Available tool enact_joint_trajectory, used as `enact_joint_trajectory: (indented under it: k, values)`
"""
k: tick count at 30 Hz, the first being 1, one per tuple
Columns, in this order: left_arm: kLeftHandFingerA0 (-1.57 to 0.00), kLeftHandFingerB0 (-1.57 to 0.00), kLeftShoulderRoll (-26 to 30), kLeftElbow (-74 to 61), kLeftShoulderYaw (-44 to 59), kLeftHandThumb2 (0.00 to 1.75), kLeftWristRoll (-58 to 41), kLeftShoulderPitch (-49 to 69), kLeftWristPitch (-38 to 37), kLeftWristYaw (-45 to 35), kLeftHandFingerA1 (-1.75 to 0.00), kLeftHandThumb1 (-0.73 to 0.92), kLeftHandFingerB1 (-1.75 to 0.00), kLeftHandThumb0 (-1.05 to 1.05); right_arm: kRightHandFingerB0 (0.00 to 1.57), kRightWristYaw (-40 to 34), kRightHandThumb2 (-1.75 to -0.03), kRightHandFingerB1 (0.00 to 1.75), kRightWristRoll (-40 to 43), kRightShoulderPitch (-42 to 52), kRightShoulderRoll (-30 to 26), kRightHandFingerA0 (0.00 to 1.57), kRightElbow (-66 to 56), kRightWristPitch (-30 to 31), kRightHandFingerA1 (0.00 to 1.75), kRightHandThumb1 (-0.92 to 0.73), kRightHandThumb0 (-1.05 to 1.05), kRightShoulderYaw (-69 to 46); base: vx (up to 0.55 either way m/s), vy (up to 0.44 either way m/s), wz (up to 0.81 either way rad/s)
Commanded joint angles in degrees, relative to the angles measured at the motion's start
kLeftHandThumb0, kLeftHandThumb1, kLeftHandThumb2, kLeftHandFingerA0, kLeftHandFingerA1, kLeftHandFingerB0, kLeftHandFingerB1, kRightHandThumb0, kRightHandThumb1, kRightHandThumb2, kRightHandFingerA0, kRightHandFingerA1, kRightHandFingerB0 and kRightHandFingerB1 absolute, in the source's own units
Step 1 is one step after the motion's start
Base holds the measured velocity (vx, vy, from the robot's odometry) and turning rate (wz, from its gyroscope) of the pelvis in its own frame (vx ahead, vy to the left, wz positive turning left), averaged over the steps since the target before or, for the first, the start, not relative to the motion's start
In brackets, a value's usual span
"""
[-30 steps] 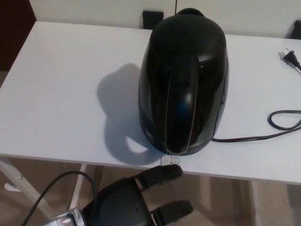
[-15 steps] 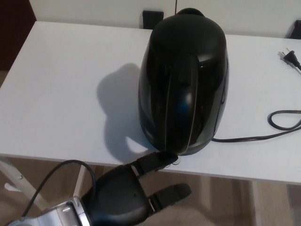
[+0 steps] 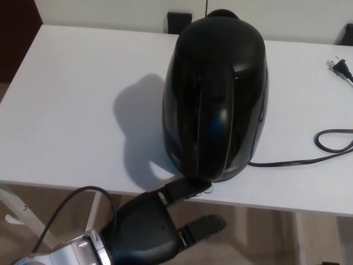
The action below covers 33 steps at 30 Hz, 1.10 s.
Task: The robot walk towards a table in front and click the button on the base of the boilling pot using its left middle finger
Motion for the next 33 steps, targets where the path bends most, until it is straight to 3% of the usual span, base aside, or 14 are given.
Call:
enact_joint_trajectory:
  k: [1,14,15,17,18,19,20,21,22,33]
  values:
    - [0.0,0.0,0.1,1.0,-0.6,0.96,1.1,-0.3,0.9,-0.3,-0.48,0.47,-0.48,-0.29,0.51,0.7,-0.58,0.41,1.3,-0.1,-0.9,0.53,0.0,0.3,0.42,-0.63,-0.37,-0.8,0.0,0.0,0.0]
    - [0.0,0.0,-1.1,6.1,-2.2,0.97,2.5,-1.0,2.3,1.9,-0.48,0.47,-0.49,-0.29,0.47,1.4,-0.59,0.39,1.3,-0.5,-1.1,0.49,-0.6,0.9,0.42,-0.64,-0.39,-0.9,0.0,0.0,0.0]
    - [-0.15,-0.07,-1.2,6.8,-2.2,0.6,2.5,-1.1,2.6,1.7,-0.29,0.58,-0.2,-0.44,0.49,0.7,-0.58,0.39,0.9,-0.6,-1.1,0.52,-0.6,1.0,0.42,-0.64,-0.39,-0.7,0.0,0.0,0.0]
    - [-0.13,-0.07,-1.3,7.2,-2.0,0.61,2.0,-1.0,2.9,0.4,-0.28,0.59,-0.19,-0.43,0.48,0.6,-0.58,0.39,0.8,-0.8,-1.0,0.51,-0.7,1.4,0.42,-0.65,-0.39,-0.6,0.0,0.0,0.0]
    - [-0.11,-0.08,-1.2,6.8,-1.8,0.7,1.5,-0.8,3.0,-0.8,-0.33,0.56,-0.19,-0.49,0.49,0.4,-0.58,0.38,0.7,-0.8,-1.0,0.51,-0.7,1.8,0.42,-0.64,-0.4,-0.6,0.0,0.0,0.0]
    - [-0.14,-0.07,-1.1,7.1,-1.9,0.61,1.6,-0.8,3.1,-1.0,-0.28,0.61,-0.2,-0.43,0.49,-0.2,-0.58,0.38,0.1,-0.9,-1.1,0.52,-0.7,1.7,0.42,-0.65,-0.4,-0.1,0.0,0.0,0.0]
    - [0.0,0.0,-1.1,7.4,-1.8,1.01,1.5,-0.8,3.1,-0.9,-0.48,0.54,-0.49,-0.29,0.49,-0.3,-0.58,0.39,0.1,-0.9,-1.1,0.52,-0.6,1.6,0.43,-0.64,-0.39,-0.1,0.0,0.0,0.0]
    - [0.0,0.0,-1.2,7.5,-1.8,1.01,1.3,-0.7,3.0,-0.7,-0.48,0.54,-0.49,-0.29,0.49,-0.2,-0.58,0.39,0.5,-0.9,-0.9,0.52,-0.5,1.5,0.43,-0.64,-0.39,-0.4,0.0,0.0,0.0]
    - [-0.13,-0.07,-1.1,7.2,-1.8,0.62,1.4,-0.6,3.2,-1.8,-0.28,0.62,-0.19,-0.43,0.5,-0.3,-0.58,0.39,0.4,-0.9,-0.9,0.52,-0.6,1.6,0.43,-0.64,-0.39,-0.3,0.0,0.0,0.0]
    - [-0.13,-0.05,0.4,3.5,-1.6,0.58,1.4,1.0,2.1,-1.0,-0.27,0.62,-0.25,-0.47,0.48,0.8,-0.58,0.39,0.9,-1.1,-1.0,0.52,-1.4,1.7,0.44,-0.64,-0.39,-0.4,0.0,0.0,0.0]
